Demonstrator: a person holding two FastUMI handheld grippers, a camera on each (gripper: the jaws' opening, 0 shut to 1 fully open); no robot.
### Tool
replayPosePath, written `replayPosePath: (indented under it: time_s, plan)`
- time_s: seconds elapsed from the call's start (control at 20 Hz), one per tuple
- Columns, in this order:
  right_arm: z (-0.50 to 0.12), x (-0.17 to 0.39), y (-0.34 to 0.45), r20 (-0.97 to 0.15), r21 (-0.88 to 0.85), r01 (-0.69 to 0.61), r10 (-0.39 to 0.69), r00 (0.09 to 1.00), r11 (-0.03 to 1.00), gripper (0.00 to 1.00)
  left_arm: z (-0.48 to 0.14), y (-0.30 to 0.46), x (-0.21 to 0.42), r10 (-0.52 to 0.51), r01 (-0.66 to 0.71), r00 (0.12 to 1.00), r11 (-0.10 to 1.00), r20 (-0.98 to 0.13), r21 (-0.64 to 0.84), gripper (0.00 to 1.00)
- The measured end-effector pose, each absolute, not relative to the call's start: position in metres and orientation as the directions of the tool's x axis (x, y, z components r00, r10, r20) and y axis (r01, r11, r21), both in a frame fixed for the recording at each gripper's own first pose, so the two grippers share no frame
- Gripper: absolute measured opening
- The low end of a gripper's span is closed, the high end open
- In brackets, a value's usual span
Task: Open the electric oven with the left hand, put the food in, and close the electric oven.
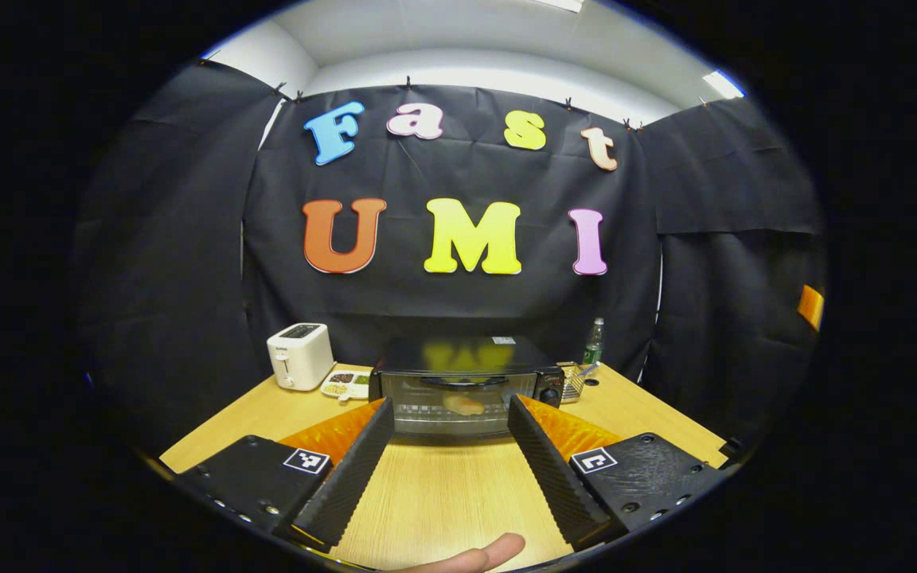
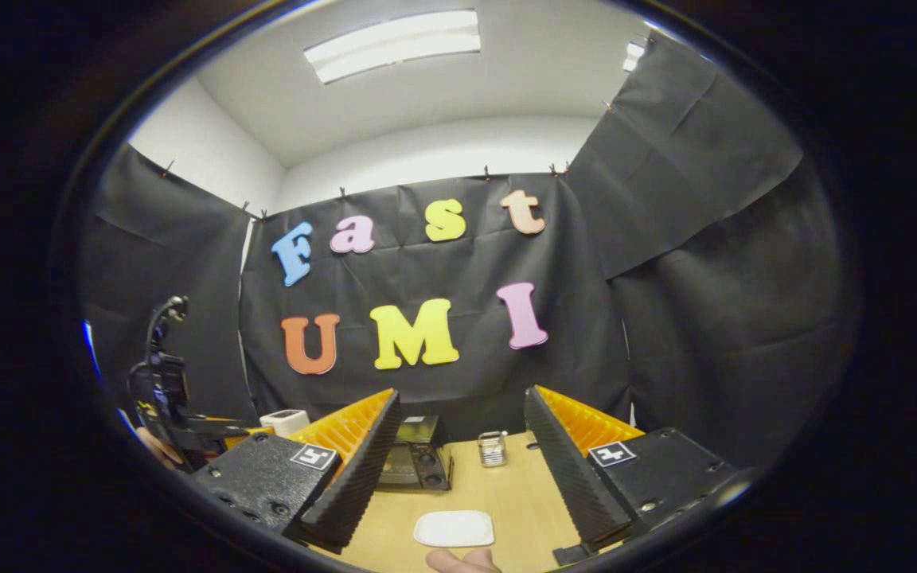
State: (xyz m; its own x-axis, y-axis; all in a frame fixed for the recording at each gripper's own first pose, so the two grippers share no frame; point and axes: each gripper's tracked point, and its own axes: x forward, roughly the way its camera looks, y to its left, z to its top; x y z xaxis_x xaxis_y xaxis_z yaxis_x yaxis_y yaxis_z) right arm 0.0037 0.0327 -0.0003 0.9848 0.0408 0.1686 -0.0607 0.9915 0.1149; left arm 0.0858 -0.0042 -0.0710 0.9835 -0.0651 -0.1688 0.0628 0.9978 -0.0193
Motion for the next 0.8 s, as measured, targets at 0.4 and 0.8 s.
replayPosePath:
  time_s: [0.4,0.8]
  plan:
    - [-0.010,0.011,0.068,0.139,0.104,-0.088,0.074,0.988,0.991,0.99,-0.024,0.015,0.020,-0.007,0.007,1.000,1.000,-0.011,0.022,0.94]
    - [0.004,-0.009,0.113,0.171,0.076,-0.146,0.132,0.976,0.986,0.98,-0.024,0.045,-0.029,0.048,-0.048,0.999,0.999,0.009,-0.019,0.93]
